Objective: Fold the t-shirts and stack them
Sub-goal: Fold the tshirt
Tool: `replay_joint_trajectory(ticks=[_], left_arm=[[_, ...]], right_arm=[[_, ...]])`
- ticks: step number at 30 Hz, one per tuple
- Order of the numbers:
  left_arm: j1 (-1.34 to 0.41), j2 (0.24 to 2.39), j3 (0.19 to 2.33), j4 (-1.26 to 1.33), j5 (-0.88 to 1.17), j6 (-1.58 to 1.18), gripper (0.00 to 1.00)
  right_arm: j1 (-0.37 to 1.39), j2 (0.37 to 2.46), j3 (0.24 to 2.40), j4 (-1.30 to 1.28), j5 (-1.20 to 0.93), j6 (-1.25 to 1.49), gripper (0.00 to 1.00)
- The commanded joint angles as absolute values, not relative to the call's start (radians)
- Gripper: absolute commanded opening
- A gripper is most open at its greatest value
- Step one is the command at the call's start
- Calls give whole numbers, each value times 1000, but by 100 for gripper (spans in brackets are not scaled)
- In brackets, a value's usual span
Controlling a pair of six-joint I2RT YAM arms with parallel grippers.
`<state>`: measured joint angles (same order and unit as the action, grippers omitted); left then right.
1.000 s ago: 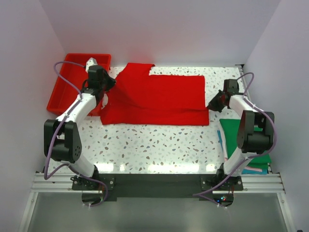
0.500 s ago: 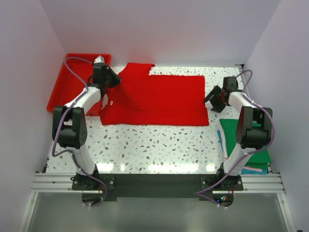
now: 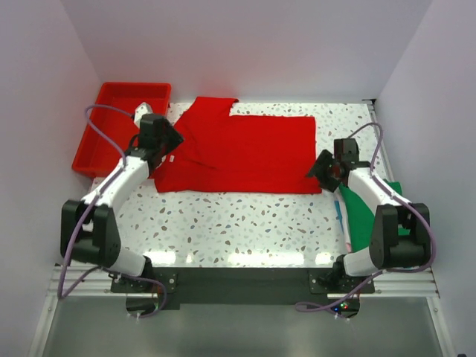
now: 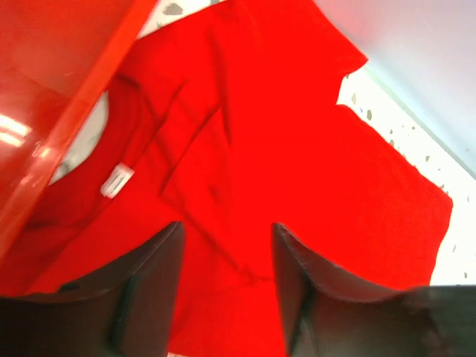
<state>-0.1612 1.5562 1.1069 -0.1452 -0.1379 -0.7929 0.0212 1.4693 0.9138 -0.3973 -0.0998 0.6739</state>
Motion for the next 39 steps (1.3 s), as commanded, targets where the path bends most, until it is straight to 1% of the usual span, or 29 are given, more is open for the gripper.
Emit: replay_joint_trajectory(ticks=[1, 3, 5, 7, 10, 12, 13, 18, 26, 33, 39], left_arm=[[-199, 1361, 959, -238, -334, -897, 52], [-207, 1298, 884, -273, -377, -928, 50], [-216, 1218, 787, -296, -409, -960, 44], [-218, 1175, 712, -295, -437, -963, 43], [-218, 1164, 655, -296, -456, -959, 42], [-218, 1170, 634, -265, -465, -951, 44], [-218, 1187, 621, -256, -466, -945, 47], [-209, 1242, 618, -213, -469, -937, 54], [-140, 1284, 604, -189, -431, -927, 54], [-69, 1301, 566, -112, -338, -900, 54], [-54, 1328, 557, -43, -288, -888, 54]], right_arm=[[49, 1411, 848, -367, -40, 693, 61], [57, 1378, 809, -359, -31, 703, 60], [58, 1355, 764, -342, -20, 712, 60], [58, 1329, 741, -341, -14, 715, 59], [58, 1318, 706, -322, -3, 713, 59], [58, 1327, 696, -316, -6, 709, 59], [58, 1331, 696, -313, -6, 707, 59], [58, 1347, 703, -314, -5, 710, 59], [55, 1331, 715, -344, 31, 718, 58], [52, 1390, 727, -322, 46, 735, 56], [51, 1466, 745, -285, 46, 759, 54]])
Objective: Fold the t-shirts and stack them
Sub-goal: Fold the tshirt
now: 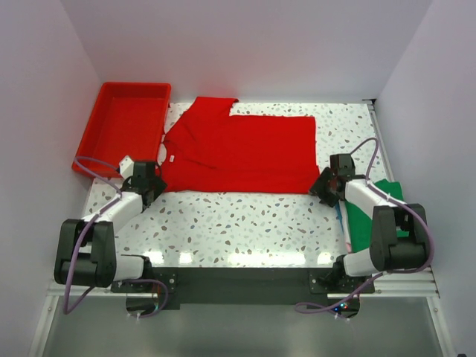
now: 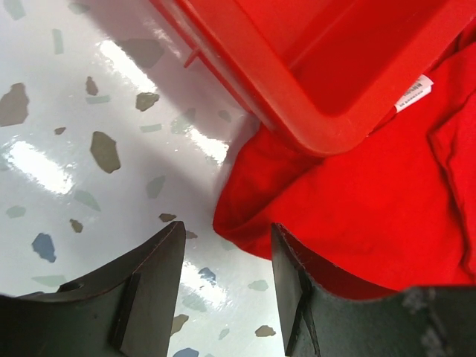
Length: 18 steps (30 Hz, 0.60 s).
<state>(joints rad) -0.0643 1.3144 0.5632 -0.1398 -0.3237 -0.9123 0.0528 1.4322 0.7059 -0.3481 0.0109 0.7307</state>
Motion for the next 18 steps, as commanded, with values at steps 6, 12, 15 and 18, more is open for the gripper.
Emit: replay_joint_trajectory(ticks=[6, 12, 15, 18], left_arm=[[-51, 1345, 554, -29, -281, -891, 53], [-51, 1361, 554, -25, -281, -891, 49], [-51, 1377, 557, -15, -273, -890, 42], [-45, 1396, 560, 17, -261, -887, 35]], right_arm=[[51, 1499, 756, -270, 51, 769, 52], [51, 1502, 764, -273, 58, 764, 43], [49, 1509, 772, -272, 60, 762, 34], [48, 1525, 785, -276, 60, 756, 24]])
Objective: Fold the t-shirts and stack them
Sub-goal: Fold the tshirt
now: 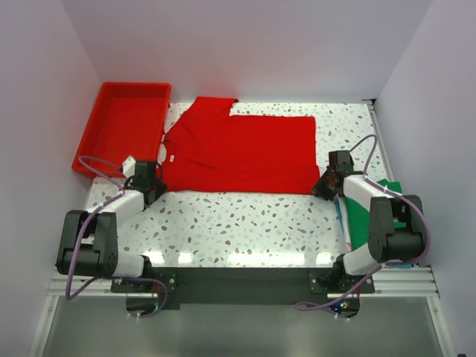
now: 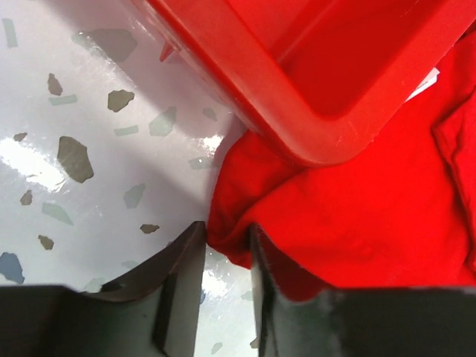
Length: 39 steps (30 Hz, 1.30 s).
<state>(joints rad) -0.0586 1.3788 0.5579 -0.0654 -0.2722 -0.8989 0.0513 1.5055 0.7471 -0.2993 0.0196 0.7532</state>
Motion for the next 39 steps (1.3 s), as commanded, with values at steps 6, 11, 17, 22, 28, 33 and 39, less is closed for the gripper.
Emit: replay_joint_trajectory(ticks=[6, 11, 17, 22, 28, 33, 39], left_arm=[[-26, 1390, 574, 15, -233, -885, 7], [-26, 1312, 598, -87, -265, -885, 0], [-26, 1203, 617, -238, -328, -923, 0], [-26, 1083, 578, -334, -331, -953, 0], [-25, 899, 437, -409, -299, -999, 0], [-28, 715, 338, -498, -261, -1045, 0], [-48, 572, 344, -600, -270, -1086, 27]], right_arm=[[38, 1513, 821, -319, 74, 723, 2], [2, 1441, 828, -377, 48, 675, 0], [-74, 1338, 813, -448, 11, 634, 0], [-83, 1224, 770, -506, -20, 627, 0], [-83, 1097, 691, -569, -60, 633, 0], [-84, 970, 626, -618, -83, 658, 0], [-84, 876, 606, -670, -91, 670, 40]])
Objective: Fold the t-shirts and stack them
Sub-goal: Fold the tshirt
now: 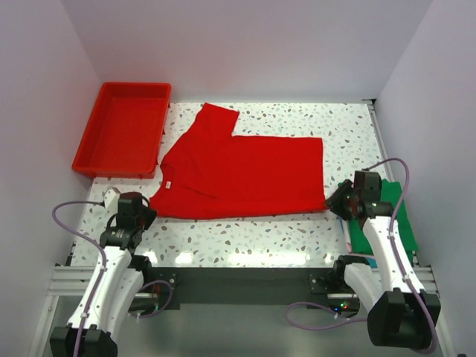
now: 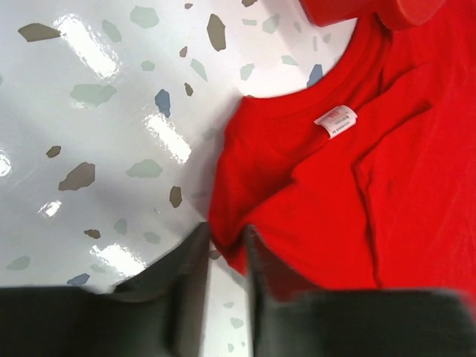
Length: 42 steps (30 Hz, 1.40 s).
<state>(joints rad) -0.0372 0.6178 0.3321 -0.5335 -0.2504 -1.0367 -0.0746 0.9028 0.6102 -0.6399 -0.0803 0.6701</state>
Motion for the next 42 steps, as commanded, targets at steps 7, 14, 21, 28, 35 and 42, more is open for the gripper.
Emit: replay_joint_trajectory(ticks=[7, 14, 21, 28, 35, 42], left_arm=[[-48, 586, 497, -641, -325, -1011, 66], [-48, 727, 600, -503, -194, -838, 45], [-48, 795, 638, -411, -22, -772, 40], [-48, 775, 686, -445, -18, -738, 41], [-48, 735, 701, -465, -17, -739, 42], [-46, 729, 715, -474, -25, -727, 42]], right_arm=[[-81, 910, 704, -645, -27, 559, 65], [474, 1171, 914, -442, 190, 578, 58], [845, 1693, 1310, -310, 291, 425, 47], [1009, 2086, 1710, -342, 324, 333, 40], [1048, 2256, 1856, -305, 327, 314, 35], [1063, 2348, 1973, -291, 382, 290, 34]])
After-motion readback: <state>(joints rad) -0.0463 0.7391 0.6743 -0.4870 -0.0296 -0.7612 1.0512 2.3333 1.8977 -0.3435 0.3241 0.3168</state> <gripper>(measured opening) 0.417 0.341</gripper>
